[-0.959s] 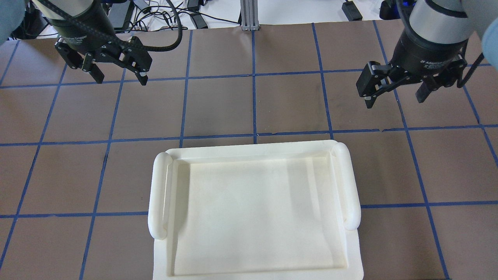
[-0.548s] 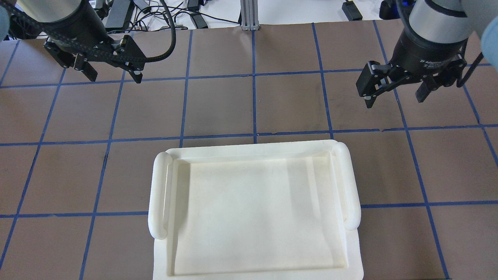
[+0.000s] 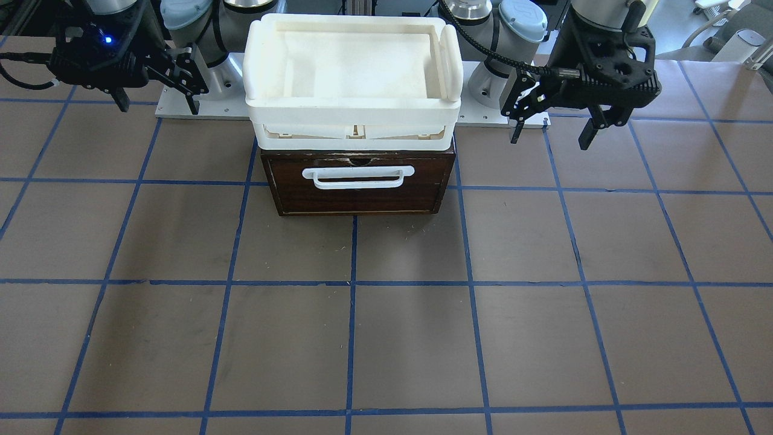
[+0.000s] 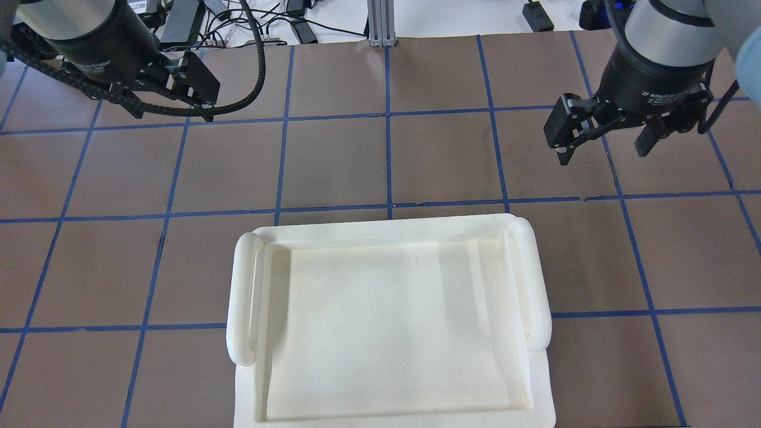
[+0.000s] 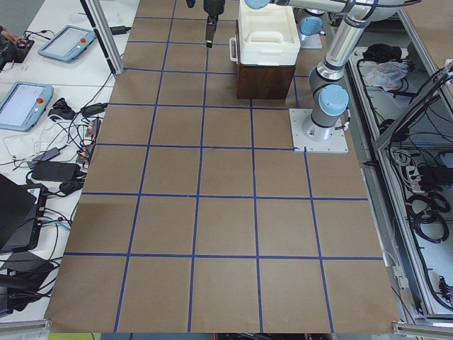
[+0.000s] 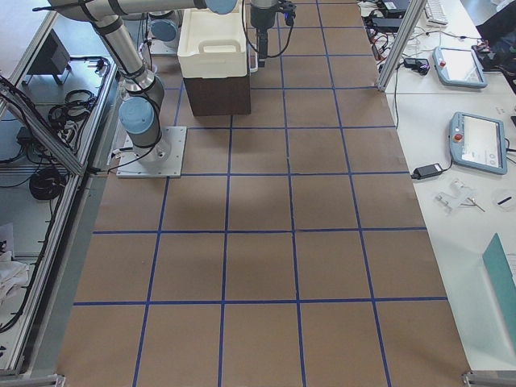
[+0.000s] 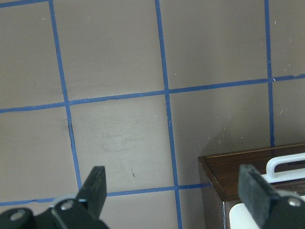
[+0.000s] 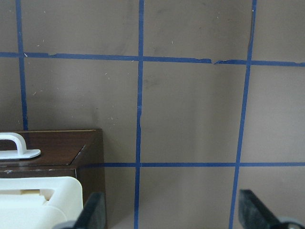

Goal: Put scissors in drawer and close it

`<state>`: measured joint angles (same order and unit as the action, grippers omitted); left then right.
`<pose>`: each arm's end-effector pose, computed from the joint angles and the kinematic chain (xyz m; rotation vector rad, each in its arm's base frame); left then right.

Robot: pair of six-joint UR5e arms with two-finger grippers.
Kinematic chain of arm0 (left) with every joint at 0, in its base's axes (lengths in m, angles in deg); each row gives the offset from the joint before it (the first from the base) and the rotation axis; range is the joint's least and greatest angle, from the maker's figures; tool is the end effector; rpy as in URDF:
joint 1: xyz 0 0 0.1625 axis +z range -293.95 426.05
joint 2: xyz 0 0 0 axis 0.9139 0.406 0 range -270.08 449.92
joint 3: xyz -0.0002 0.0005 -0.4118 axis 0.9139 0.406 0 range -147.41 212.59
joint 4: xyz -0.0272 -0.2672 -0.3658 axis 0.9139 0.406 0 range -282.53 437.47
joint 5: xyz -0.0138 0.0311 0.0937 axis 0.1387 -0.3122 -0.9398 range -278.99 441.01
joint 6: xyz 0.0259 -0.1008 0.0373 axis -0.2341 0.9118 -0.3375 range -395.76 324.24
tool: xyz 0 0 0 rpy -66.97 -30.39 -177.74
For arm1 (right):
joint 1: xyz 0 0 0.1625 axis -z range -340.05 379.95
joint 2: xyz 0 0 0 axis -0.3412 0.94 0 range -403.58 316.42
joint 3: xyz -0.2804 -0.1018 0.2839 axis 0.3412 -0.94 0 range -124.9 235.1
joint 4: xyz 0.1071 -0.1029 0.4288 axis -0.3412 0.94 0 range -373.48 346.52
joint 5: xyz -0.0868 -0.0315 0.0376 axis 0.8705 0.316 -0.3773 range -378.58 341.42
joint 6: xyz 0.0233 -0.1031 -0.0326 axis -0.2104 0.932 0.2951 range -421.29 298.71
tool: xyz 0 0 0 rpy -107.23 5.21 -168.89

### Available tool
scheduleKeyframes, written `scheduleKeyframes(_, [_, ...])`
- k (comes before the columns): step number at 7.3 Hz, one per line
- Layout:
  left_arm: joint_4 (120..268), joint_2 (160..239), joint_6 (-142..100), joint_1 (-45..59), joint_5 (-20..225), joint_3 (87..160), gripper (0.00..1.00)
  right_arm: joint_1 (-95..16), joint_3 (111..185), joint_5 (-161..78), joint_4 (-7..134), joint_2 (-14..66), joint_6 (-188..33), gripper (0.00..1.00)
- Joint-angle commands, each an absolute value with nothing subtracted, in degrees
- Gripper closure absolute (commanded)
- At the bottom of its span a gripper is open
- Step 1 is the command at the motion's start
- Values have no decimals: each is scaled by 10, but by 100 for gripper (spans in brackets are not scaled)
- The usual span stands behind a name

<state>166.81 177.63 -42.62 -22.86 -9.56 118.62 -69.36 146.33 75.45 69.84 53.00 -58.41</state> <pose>-0.1221 -0.5294 0.5235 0.1559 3.1138 -0.1869 0.1197 -0.4833 0.4995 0.0599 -3.0712 -0.0386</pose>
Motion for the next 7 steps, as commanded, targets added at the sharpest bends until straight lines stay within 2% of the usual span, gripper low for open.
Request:
scheduleKeyframes(1, [1665, 1779, -426, -229, -95, 1187, 0, -693, 1463, 753, 698, 530, -586, 0])
scheduleKeyframes(7, [1666, 1775, -416, -229, -88, 1190, 0, -693, 1463, 748, 698, 530, -587, 0])
